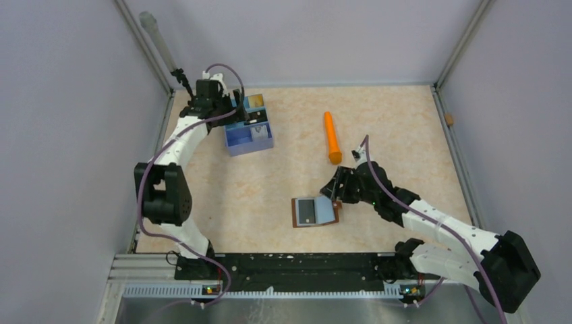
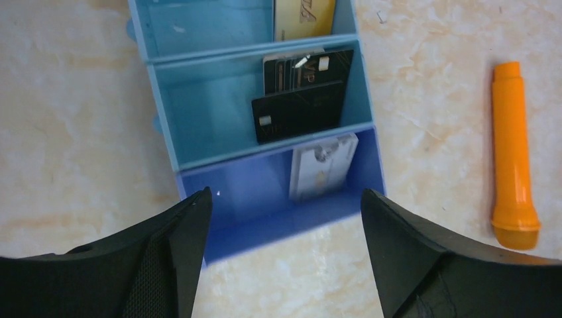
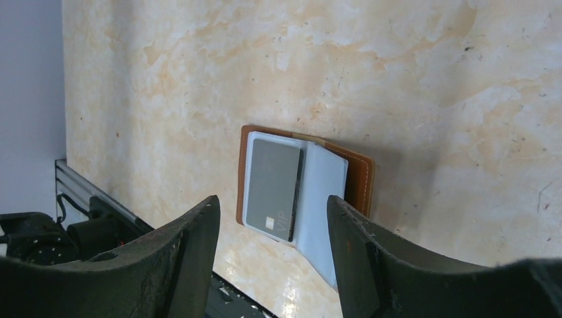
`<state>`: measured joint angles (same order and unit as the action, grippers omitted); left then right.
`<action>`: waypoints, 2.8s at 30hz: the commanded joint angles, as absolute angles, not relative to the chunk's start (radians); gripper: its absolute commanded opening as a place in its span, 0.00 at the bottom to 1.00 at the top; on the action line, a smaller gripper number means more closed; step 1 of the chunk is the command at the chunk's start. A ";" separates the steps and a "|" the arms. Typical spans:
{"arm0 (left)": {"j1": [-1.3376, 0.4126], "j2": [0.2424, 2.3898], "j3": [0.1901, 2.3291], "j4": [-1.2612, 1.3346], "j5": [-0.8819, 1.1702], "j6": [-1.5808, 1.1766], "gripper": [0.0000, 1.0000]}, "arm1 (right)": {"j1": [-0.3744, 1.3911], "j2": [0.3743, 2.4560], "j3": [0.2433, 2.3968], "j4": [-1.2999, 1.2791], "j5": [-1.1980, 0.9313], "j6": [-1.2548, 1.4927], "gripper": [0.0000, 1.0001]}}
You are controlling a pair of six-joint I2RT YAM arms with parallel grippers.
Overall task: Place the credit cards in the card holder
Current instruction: Pick up the credit card from the storage box.
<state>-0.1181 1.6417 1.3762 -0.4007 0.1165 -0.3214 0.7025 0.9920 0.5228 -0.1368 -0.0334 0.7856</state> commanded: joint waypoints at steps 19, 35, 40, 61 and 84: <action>-0.107 2.141 1.767 -0.364 0.216 -0.213 0.85 | 0.657 1.038 0.484 -0.007 -0.154 0.798 0.60; -0.115 2.210 1.788 -0.331 0.102 -0.255 0.73 | 0.646 1.032 0.465 0.022 -0.168 0.819 0.58; -0.116 2.150 1.716 -0.283 0.061 -0.252 0.67 | 0.644 1.034 0.466 0.028 -0.178 0.824 0.58; -0.102 2.105 1.670 -0.191 0.212 -0.249 0.68 | 0.644 1.017 0.460 0.026 -0.189 0.830 0.57; -0.100 2.120 1.678 -0.229 0.009 -0.229 0.53 | 0.645 1.005 0.457 0.022 -0.185 0.834 0.57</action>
